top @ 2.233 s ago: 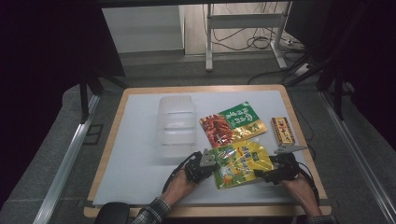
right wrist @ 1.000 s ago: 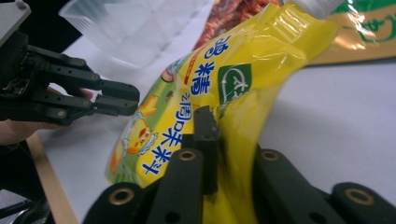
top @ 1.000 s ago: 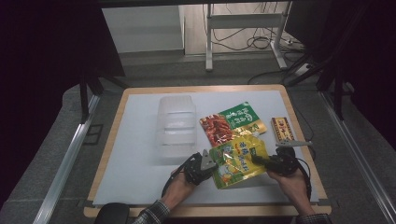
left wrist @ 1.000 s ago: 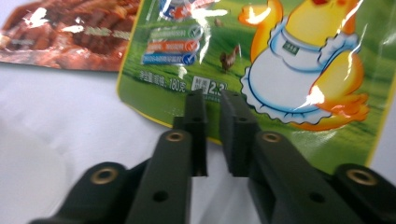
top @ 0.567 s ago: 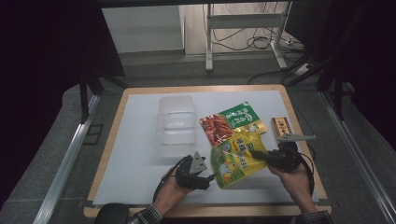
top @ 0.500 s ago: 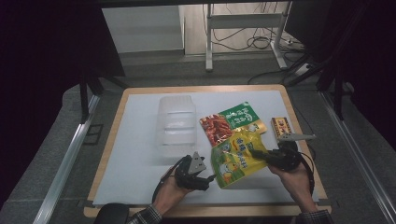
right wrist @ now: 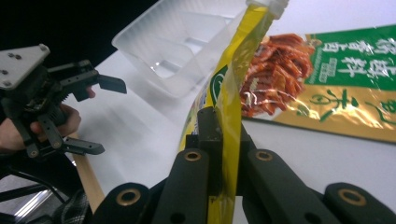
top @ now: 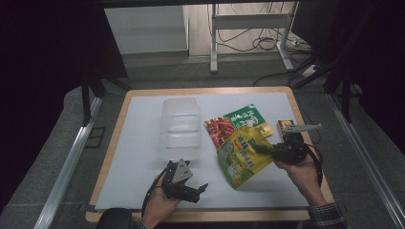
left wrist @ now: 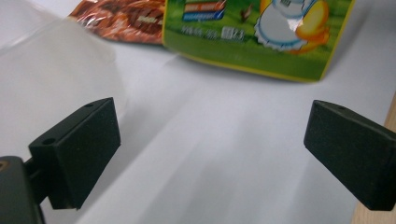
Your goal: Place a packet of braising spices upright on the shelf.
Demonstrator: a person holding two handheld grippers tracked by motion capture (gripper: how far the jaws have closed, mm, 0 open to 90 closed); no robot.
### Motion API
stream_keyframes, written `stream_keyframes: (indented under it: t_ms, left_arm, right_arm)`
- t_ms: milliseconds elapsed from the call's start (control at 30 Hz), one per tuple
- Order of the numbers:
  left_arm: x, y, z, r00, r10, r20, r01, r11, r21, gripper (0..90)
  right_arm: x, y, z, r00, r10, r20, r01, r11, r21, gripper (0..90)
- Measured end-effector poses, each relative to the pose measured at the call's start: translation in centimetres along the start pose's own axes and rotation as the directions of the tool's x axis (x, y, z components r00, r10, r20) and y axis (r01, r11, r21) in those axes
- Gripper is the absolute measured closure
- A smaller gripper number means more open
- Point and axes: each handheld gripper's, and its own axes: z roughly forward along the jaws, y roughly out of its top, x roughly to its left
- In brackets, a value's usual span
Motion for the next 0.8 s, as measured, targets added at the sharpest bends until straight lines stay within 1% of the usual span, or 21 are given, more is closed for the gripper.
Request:
stream_keyframes:
  t_ms: [67,133,167,233,300,333,367,400,433,567,633,767,800]
  left_arm:
    - [0.1,-0.5,-0.5,0.9997,0.009,-0.022,-0.009,0.9999,-0.010,2.0]
    - [0.2,-0.8,-0.9,0.9990,0.023,-0.037,-0.024,0.9997,-0.011,1.6]
    - [0.3,-0.9,-1.2,0.9980,0.037,-0.051,-0.037,0.9992,-0.012,1.4]
    - [0.4,-1.0,-1.5,0.9971,0.041,-0.065,-0.042,0.9990,-0.017,1.1]
    - [0.6,-1.1,-1.8,0.9959,0.030,-0.085,-0.032,0.9993,-0.018,0.0]
    - [0.8,-1.3,-2.0,0.9960,0.014,-0.089,-0.015,0.9997,-0.019,0.0]
    - [0.8,-1.3,-2.1,0.9963,-0.004,-0.086,0.001,0.9995,-0.031,0.0]
    - [1.0,-1.5,-2.3,0.9964,-0.021,-0.082,0.018,0.9992,-0.034,0.0]
    - [1.1,-1.5,-2.4,0.9960,-0.029,-0.084,0.026,0.9989,-0.038,0.0]
    - [1.2,-1.7,-2.8,0.9952,-0.034,-0.092,0.030,0.9985,-0.046,0.0]
    - [1.2,-1.9,-2.9,0.9955,-0.029,-0.091,0.024,0.9983,-0.053,0.0]
    - [1.1,-2.0,-3.2,0.9945,0.009,-0.104,-0.014,0.9985,-0.053,0.0]
    - [1.1,-2.1,-3.4,0.9929,0.020,-0.117,-0.026,0.9986,-0.047,0.0]
  right_arm:
    - [0.2,0.5,-0.1,0.9999,-0.009,-0.008,0.009,1.000,-0.005,88.2]
    - [0.4,0.9,-0.2,0.9997,-0.023,-0.007,0.023,1.000,-0.006,88.3]
    - [0.5,1.1,-0.2,0.9995,-0.029,-0.010,0.029,1.000,-0.010,88.3]
    - [0.6,1.6,-0.3,0.9989,-0.044,-0.013,0.044,0.999,-0.016,88.3]
    - [0.9,2.3,-0.3,0.9983,-0.058,-0.011,0.058,0.998,-0.018,88.4]
    - [1.0,2.5,-0.3,0.9975,-0.070,-0.009,0.070,0.997,-0.020,88.3]
    - [1.2,2.8,-0.3,0.9962,-0.088,0.000,0.088,0.996,-0.021,88.4]
    - [1.3,3.0,-0.2,0.9956,-0.094,0.006,0.094,0.995,-0.017,88.4]
    - [1.3,3.3,-0.1,0.9944,-0.105,0.014,0.105,0.994,-0.017,88.4]
    - [1.3,4.1,0.1,0.9937,-0.112,0.006,0.112,0.994,-0.018,88.4]
    - [1.2,4.7,0.3,0.9922,-0.125,-0.001,0.125,0.992,-0.021,88.4]
    - [1.1,5.6,0.6,0.9907,-0.136,-0.004,0.136,0.990,-0.025,88.3]
    - [1.0,5.9,0.6,0.9900,-0.141,-0.005,0.141,0.990,-0.024,88.3]
